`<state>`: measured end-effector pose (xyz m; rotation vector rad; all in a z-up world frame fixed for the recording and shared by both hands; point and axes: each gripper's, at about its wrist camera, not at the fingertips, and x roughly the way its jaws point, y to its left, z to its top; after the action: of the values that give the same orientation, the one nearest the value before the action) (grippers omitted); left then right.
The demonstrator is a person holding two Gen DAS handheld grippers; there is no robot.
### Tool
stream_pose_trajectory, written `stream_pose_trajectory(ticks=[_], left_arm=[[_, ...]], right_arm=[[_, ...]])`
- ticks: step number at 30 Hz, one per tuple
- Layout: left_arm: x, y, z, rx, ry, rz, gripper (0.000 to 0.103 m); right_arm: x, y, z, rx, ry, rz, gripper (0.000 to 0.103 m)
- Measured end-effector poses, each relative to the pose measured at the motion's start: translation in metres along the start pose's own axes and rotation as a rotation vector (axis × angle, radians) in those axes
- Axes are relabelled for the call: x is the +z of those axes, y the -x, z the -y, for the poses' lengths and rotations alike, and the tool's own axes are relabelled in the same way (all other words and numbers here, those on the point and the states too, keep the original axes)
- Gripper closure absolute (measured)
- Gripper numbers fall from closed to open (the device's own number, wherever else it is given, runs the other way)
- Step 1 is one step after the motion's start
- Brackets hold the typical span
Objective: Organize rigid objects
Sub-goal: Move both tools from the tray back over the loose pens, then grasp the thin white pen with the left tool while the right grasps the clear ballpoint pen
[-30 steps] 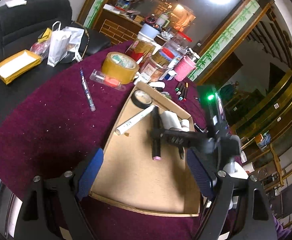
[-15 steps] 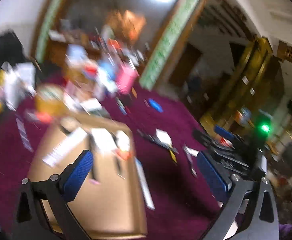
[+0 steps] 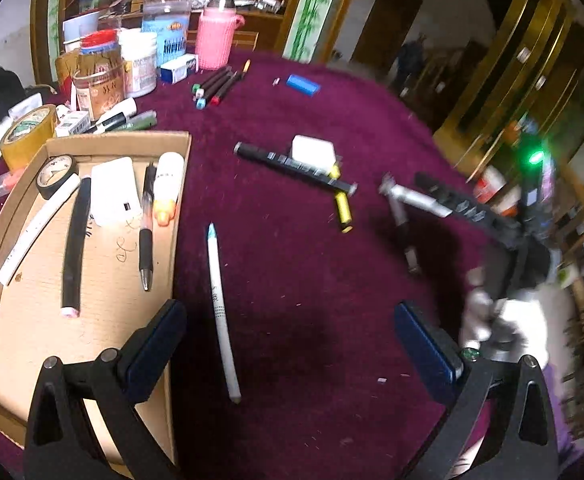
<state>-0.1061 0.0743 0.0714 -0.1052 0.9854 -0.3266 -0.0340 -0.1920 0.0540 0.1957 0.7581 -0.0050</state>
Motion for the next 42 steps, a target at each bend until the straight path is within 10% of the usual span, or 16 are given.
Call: stream_pose_trajectory(ticks=[8,17,33,42], left_arm=[[0.002,-0.054,0.018,0.196,-0.101,-0.052,0.000],[0.002,-0.057,0.027,-0.051,-0.087,-0.071,0.008],[0.009,-0.093,0.036,0.175,-0.170,-0.098,0.003],[0.013,-0.098,0.036,0.178,-0.203,-0.053,0.000]], right_arm=[[0.003,0.013,0.002,0.088,-0.015,0.042,0.004],[0.003,0.011,0.007,0.121,-0.057,0.020,0.004],[0.003,0.005,0.019,0.105,-0.108,0.002,0.004],[0.002,-0.004,0.029,0.091,-0.155,-0.035,0.004]])
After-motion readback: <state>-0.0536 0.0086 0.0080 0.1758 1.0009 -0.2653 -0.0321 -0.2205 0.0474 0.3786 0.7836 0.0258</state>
